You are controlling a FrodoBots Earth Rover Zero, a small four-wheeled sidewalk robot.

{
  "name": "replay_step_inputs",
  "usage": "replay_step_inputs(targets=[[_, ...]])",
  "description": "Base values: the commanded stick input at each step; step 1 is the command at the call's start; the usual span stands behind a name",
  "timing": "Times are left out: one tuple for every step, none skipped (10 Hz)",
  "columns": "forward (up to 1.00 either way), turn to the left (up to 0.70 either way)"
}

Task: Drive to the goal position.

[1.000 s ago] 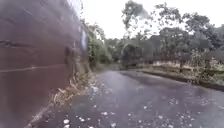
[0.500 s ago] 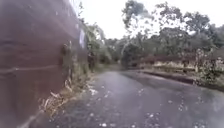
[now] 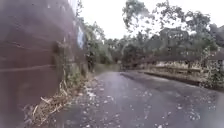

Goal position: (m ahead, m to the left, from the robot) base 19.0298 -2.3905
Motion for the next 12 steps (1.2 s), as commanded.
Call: replay_step_inputs(targets=[[0.45,0.02],[0.45,0.02],[0.45,0.02],[0.45,0.02],[0.45,0.02],[0.45,0.02],[0.45,0.02],[0.45,0.02],[0.45,0.02],[0.45,0.02],[0.45,0.02],[0.45,0.02]])
